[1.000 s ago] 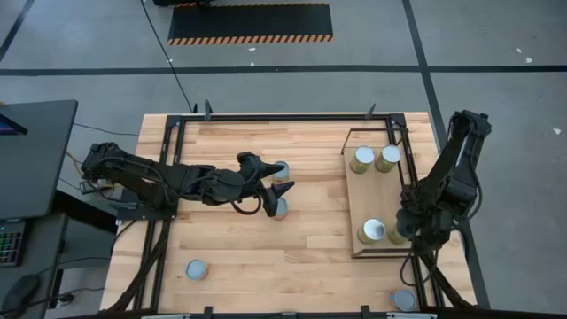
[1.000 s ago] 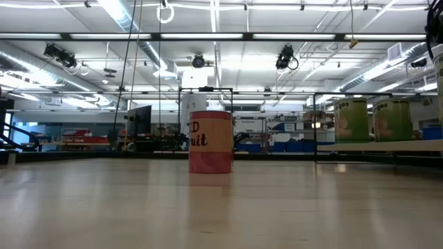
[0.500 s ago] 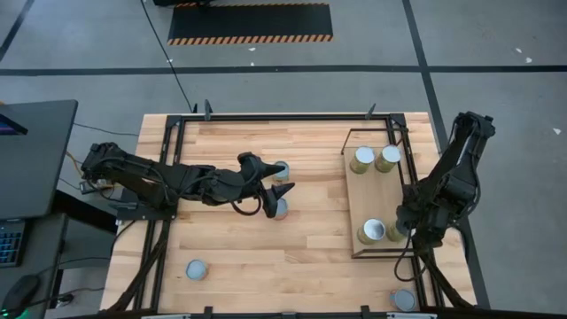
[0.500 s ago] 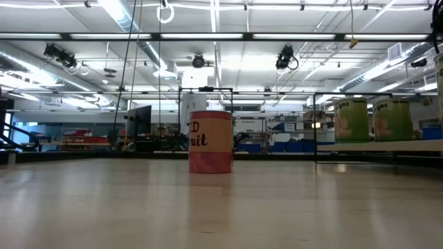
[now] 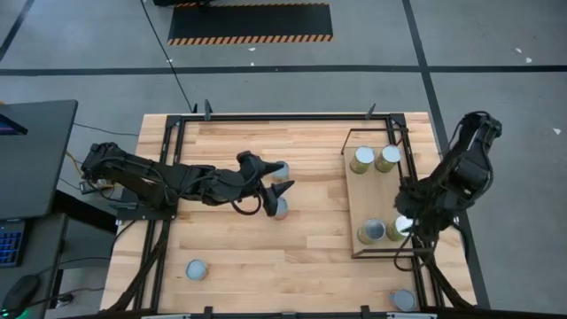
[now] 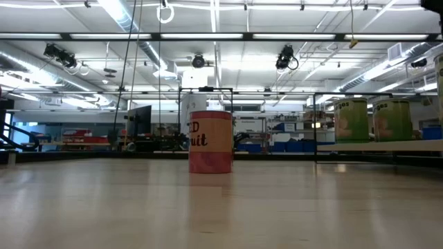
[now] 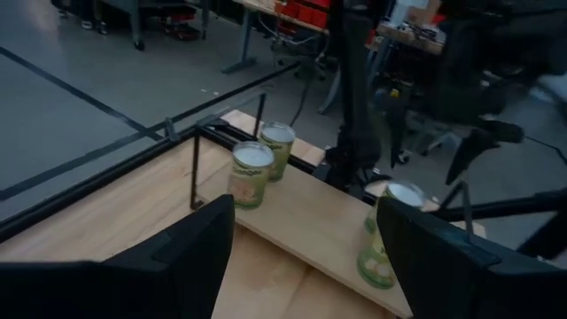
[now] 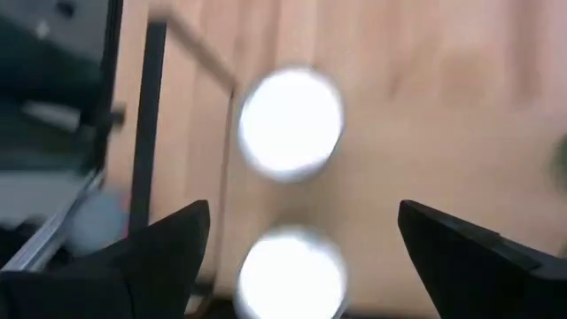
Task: Pick and place cans onto a shelf
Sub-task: Put the canned mixed fruit on the shelf
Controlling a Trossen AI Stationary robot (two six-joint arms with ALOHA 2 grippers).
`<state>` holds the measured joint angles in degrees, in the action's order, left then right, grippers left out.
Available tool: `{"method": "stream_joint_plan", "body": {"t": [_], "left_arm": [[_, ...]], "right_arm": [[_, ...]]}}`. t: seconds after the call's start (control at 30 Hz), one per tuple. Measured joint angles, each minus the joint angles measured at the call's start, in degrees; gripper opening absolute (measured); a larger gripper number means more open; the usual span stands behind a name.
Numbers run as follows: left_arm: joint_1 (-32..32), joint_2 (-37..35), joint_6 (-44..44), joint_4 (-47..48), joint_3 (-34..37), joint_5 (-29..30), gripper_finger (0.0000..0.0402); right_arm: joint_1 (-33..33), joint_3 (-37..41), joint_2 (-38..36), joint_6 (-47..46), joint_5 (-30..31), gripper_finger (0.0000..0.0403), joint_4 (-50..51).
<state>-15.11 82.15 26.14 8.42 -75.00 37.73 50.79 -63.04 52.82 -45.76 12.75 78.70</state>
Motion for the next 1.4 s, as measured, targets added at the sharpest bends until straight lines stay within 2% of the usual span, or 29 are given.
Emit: {"method": "stream_joint_plan", "body": {"t": [0.1, 0.23, 0.43, 0.57, 0.7, 0.8, 1.03, 1.17, 1.4], "left_arm": [[0.3, 0.0, 0.0, 1.4, 0.0, -0.5, 0.0283], [0.3, -1.6, 0.5, 6.3, 0.0, -1.5, 0.0283], [-1.0, -7.7, 2.0, 18.7, -0.1, -2.6, 0.0272], [-2.6, -10.1, 8.5, 32.9, -0.1, -8.1, 0.0256], [-5.4, -10.3, 14.6, 44.1, 1.0, -12.9, 0.024], [-7.7, -10.2, 16.9, 45.5, 4.9, -14.7, 0.0229], [-11.9, -10.2, 22.8, 43.0, 13.3, -14.6, 0.0205], [-13.3, -10.2, 24.1, 40.3, 16.8, -15.1, 0.0196], [-14.1, -10.2, 24.7, 35.8, 20.2, -15.0, 0.0192]], "right_arm": [[-4.7, -2.5, 2.3, 6.9, 5.6, 0.0373, -2.6], [-14.4, -3.3, 6.2, 16.3, 6.8, 0.0373, -10.2], [-27.4, -3.3, 13.8, 30.0, 1.0, 0.0373, -26.2], [-33.1, -3.3, 19.9, 37.2, -3.8, 0.0373, -38.5], [-36.6, -3.3, 27.0, 41.5, -5.2, 0.0373, -50.8], [-38.5, -3.3, 32.2, 42.3, -5.4, 0.0373, -58.4], [-41.8, -3.3, 42.7, 42.6, -7.2, 0.0382, -68.2], [-43.3, -5.6, 48.0, 42.5, -9.4, 0.0397, -68.3], [-45.6, -8.1, 53.9, 44.4, -12.7, 0.0395, -69.2]]}}
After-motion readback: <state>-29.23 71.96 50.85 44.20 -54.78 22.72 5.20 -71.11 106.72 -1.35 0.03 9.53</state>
